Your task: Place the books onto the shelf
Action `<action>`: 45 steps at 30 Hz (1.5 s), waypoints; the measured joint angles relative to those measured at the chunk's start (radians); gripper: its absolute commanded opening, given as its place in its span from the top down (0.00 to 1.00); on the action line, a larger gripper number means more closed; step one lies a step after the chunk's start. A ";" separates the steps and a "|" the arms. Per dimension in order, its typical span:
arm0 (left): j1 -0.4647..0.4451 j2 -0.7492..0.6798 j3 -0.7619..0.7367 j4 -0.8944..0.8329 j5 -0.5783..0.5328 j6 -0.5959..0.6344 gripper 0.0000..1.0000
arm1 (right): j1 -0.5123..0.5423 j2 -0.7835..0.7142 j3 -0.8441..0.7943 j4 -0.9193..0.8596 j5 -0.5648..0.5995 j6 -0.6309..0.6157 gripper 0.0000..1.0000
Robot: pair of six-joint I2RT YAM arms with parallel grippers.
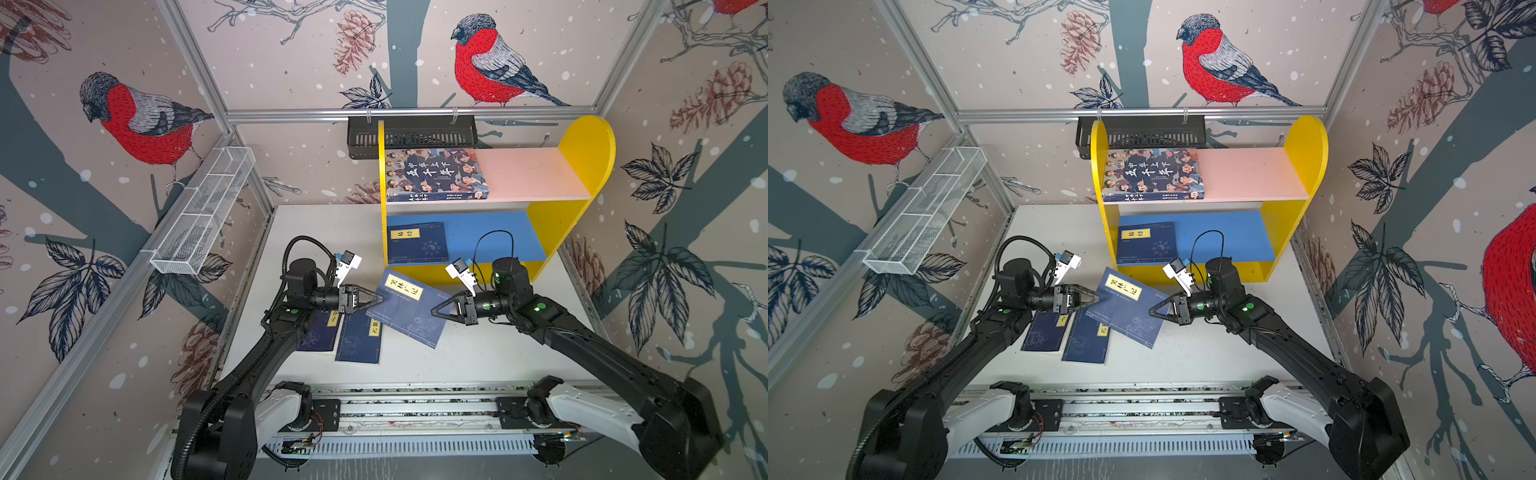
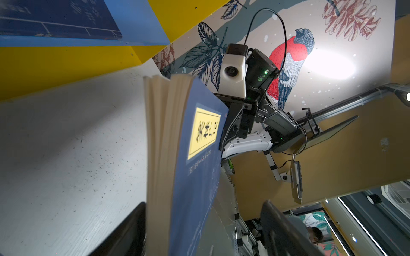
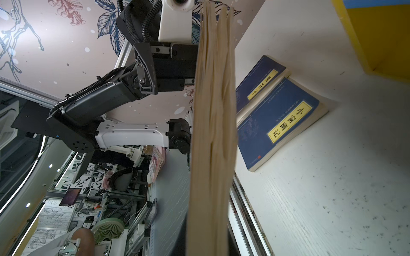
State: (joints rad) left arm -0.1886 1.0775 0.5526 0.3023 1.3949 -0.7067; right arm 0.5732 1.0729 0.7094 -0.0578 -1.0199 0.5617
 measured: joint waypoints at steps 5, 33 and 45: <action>-0.019 0.013 -0.001 0.003 0.016 0.000 0.53 | 0.017 0.031 0.033 -0.016 -0.004 -0.020 0.99; -0.026 0.076 -0.042 0.206 -0.163 -0.225 1.00 | -0.058 -0.140 -0.327 0.382 0.141 0.267 0.37; -0.026 0.121 -0.082 0.448 -0.193 -0.425 1.00 | 0.057 -0.095 -0.395 0.669 0.290 0.435 0.45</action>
State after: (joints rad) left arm -0.2150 1.1980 0.4702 0.7506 1.2022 -1.1316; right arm 0.6300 0.9779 0.3141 0.6113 -0.7300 0.9970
